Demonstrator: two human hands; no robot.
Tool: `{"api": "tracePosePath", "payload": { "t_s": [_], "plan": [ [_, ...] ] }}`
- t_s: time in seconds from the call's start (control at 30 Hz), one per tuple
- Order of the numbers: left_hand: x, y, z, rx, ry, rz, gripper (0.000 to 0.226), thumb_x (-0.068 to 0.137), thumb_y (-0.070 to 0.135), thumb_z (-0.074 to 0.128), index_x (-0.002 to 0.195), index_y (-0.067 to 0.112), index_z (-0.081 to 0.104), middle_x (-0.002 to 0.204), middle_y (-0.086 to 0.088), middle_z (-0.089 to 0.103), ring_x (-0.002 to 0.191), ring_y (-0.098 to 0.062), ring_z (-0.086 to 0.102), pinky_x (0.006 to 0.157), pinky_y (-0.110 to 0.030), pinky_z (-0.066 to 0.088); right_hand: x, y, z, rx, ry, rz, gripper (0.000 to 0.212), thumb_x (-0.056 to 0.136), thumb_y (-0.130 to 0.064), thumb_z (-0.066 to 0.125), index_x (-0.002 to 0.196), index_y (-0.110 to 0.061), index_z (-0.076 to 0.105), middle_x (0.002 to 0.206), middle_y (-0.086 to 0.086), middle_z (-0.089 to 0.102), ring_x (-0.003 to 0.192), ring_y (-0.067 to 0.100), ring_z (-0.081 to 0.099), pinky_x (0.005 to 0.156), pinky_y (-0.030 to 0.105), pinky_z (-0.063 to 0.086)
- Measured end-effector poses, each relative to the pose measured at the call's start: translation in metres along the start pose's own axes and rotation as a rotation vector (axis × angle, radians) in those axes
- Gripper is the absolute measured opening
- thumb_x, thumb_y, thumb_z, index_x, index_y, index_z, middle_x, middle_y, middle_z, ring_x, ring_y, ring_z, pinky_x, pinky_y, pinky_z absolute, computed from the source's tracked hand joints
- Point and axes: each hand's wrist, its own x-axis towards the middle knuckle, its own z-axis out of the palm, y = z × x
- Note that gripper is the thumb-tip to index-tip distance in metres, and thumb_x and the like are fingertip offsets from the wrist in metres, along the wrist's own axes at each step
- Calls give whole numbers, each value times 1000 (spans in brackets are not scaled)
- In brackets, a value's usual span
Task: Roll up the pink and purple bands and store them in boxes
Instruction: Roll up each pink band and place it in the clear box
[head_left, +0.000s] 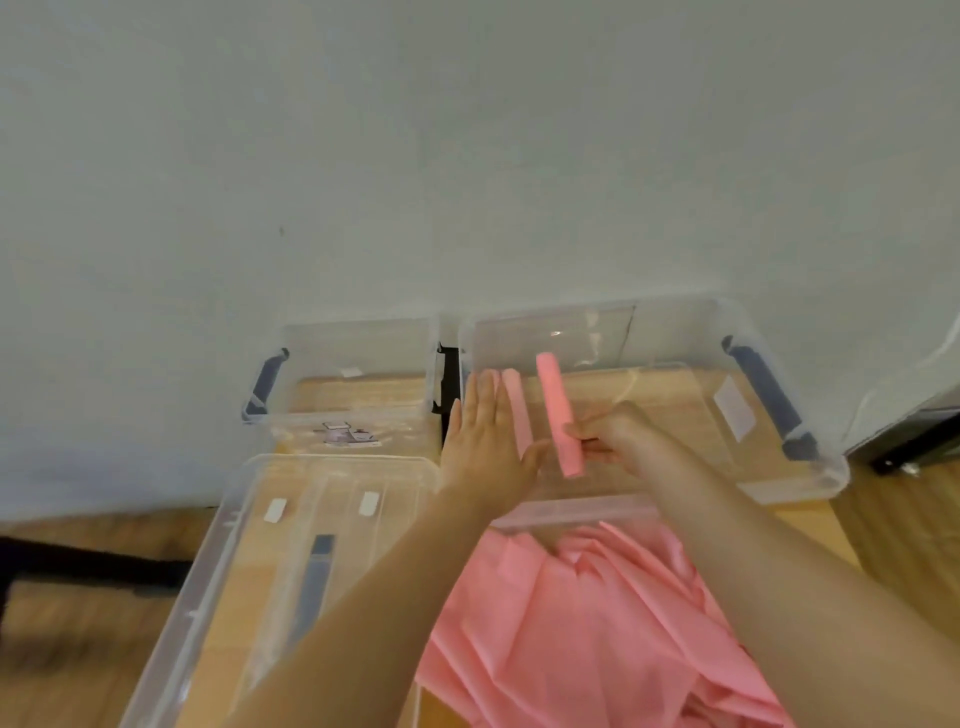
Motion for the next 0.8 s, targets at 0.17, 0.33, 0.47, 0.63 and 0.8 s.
{"api": "tracePosePath", "payload": {
  "t_s": [0.17, 0.33, 0.47, 0.63, 0.8],
  "plan": [
    [-1, -1, -1, -22, -49, -2, 92, 76, 65, -9, 145, 4, -11, 153, -12, -19, 140, -23, -23, 115, -39, -9, 20, 0, 17, -151, -54, 46, 34, 80, 3, 66, 113, 7, 59, 114, 22, 62, 90, 30, 63, 85, 43, 52],
    [-1, 0, -3, -20, -57, -10, 89, 73, 59, -12, 143, 4, -13, 153, -11, -18, 136, -20, -27, 115, -39, -10, 28, 9, 24, -285, -33, -78, 33, 81, 8, 62, 113, 7, 61, 99, 14, 66, 76, 21, 62, 68, 31, 55],
    [-1, 0, -3, -22, -60, -11, 95, 67, 59, -16, 144, 4, -12, 154, -12, -16, 139, -23, -23, 113, -38, -12, 25, 6, 20, -547, -114, -283, 27, 85, 2, 59, 110, -8, 62, 99, 0, 62, 91, 13, 58, 83, 27, 42],
    [0, 0, -3, -47, -59, -17, 95, 67, 59, -15, 144, 5, -12, 154, -11, -15, 130, -17, -32, 111, -37, -15, 35, 16, 13, -862, -326, -341, 108, 65, -28, 81, 148, -14, 13, 149, 3, 25, 133, 21, 32, 110, 41, 33],
    [0, 0, -4, -68, -55, -9, 94, 69, 62, -14, 144, 5, -12, 154, -11, -15, 128, -18, -34, 108, -34, -19, 40, 17, 20, -1020, -160, -453, 84, 88, -30, 59, 149, -17, 2, 156, 0, 5, 143, 18, 9, 117, 39, 13]
  ]
}}
